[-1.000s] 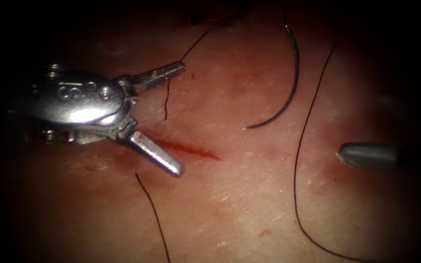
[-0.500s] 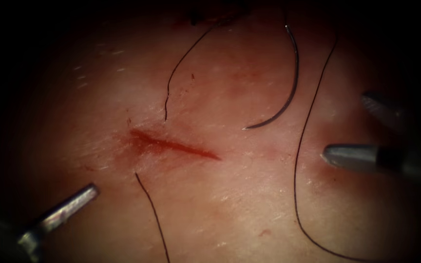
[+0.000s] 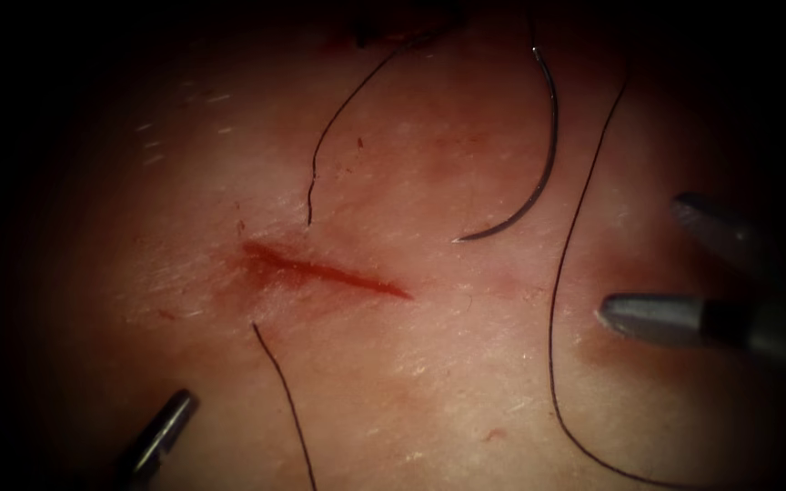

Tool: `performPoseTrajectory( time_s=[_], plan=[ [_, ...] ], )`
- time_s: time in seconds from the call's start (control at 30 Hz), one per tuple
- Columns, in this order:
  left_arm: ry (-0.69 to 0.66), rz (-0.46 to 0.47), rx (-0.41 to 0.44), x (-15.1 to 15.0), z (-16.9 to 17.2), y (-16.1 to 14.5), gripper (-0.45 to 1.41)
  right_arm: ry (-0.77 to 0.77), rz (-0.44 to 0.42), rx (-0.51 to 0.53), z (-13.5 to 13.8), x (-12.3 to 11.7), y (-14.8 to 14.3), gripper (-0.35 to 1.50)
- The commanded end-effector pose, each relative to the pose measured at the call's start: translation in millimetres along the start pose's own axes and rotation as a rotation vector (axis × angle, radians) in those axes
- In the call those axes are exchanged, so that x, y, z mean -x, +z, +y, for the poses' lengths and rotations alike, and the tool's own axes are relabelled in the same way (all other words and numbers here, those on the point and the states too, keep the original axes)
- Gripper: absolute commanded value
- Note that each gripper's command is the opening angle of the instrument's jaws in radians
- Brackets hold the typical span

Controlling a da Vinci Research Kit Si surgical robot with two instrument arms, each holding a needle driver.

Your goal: Wound Closure

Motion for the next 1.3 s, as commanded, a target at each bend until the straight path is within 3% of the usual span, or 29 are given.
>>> performPoseTrajectory(
  time_s=[0.03,0.3,0.53,1.17,1.3],
  plan=[
    [-0.01,0.011,0.016,-1.0,2.0,0.5,1.11,0.004,-0.001,-0.006,-1.5,0.4,0.1,1.48],
    [-0.016,0.049,0.048,-3.2,4.2,4.2,1.1,0.004,0.0,-0.008,-1.6,0.5,0.2,1.48],
    [-0.006,0.046,0.047,-3.0,3.1,6.4,1.1,0.002,-0.001,-0.011,-2.0,0.7,0.0,1.48],
    [-0.072,0.134,0.042,-9.5,1.3,4.1,1.08,0.002,0.004,-0.013,-2.0,0.8,0.3,1.48],
    [-0.05,0.149,0.048,-10.1,1.5,4.4,0.98,0.002,0.005,-0.019,-2.0,0.8,0.3,1.47]
  ],
)
